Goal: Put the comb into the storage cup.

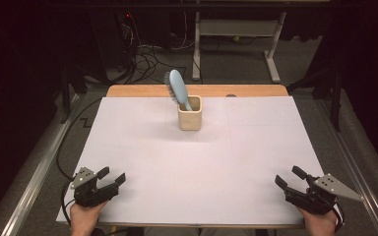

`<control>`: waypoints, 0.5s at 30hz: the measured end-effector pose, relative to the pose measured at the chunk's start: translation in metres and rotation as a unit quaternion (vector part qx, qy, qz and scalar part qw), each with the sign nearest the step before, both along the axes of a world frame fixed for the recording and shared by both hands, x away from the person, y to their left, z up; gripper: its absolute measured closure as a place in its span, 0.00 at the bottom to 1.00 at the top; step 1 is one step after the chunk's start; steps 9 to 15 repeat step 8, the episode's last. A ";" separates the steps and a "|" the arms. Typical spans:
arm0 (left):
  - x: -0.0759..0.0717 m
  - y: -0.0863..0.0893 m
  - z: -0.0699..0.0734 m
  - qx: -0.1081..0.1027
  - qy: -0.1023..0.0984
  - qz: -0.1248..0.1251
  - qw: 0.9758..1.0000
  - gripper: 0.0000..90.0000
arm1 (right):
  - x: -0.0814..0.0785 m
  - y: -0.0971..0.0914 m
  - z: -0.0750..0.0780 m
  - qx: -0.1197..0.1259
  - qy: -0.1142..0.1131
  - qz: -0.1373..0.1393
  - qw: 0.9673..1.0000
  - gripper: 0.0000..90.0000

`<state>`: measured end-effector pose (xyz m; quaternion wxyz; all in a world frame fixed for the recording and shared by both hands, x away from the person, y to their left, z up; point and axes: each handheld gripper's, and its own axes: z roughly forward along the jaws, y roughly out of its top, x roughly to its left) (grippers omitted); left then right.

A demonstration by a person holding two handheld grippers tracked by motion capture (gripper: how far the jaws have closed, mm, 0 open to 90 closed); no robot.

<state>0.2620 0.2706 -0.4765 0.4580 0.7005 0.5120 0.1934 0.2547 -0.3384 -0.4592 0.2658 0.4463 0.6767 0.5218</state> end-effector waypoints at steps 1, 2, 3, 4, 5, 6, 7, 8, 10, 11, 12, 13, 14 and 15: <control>0.000 0.000 0.000 0.000 0.001 -0.001 1.000 0.33 | 0.000 0.000 0.000 0.000 0.000 0.000 1.000 0.29; 0.000 -0.001 0.000 0.001 0.001 -0.002 1.000 0.33 | 0.000 0.000 0.000 0.000 -0.001 0.000 1.000 0.29; 0.000 -0.001 0.000 0.003 0.000 -0.002 1.000 0.33 | 0.000 0.000 0.000 0.000 -0.001 0.000 1.000 0.29; 0.000 -0.002 0.000 0.007 -0.003 -0.002 1.000 0.33 | 0.000 -0.001 0.000 0.000 -0.001 0.000 1.000 0.29; -0.001 -0.003 0.001 0.013 -0.005 -0.003 1.000 0.33 | -0.001 0.000 0.000 0.001 0.001 -0.001 1.000 0.29; -0.001 -0.004 0.001 0.015 -0.006 -0.004 1.000 0.33 | -0.001 0.000 0.000 0.000 0.000 0.000 1.000 0.29; 0.000 -0.004 0.001 0.016 -0.005 -0.004 1.000 0.33 | -0.001 0.000 0.000 -0.001 -0.001 0.000 1.000 0.29; 0.000 -0.004 0.000 0.016 -0.005 -0.003 1.000 0.33 | -0.001 0.000 0.000 -0.001 -0.001 0.000 1.000 0.29; 0.000 -0.004 0.000 0.016 -0.005 -0.003 1.000 0.33 | -0.001 0.000 0.000 -0.001 -0.001 0.000 1.000 0.29; 0.000 -0.004 0.000 0.016 -0.005 -0.003 1.000 0.33 | -0.001 0.000 0.000 -0.001 -0.001 0.000 1.000 0.29; 0.000 -0.004 0.000 0.016 -0.005 -0.003 1.000 0.33 | -0.001 0.000 0.000 -0.001 -0.001 0.000 1.000 0.29; 0.000 -0.004 0.000 0.016 -0.005 -0.003 1.000 0.33 | -0.001 0.000 0.000 -0.001 -0.001 0.000 1.000 0.29; 0.000 -0.004 0.000 0.016 -0.005 -0.003 1.000 0.33 | -0.001 0.000 0.000 -0.001 -0.001 0.000 1.000 0.29; 0.000 -0.004 0.000 0.016 -0.005 -0.003 1.000 0.33 | -0.001 0.000 0.000 -0.001 -0.001 0.000 1.000 0.29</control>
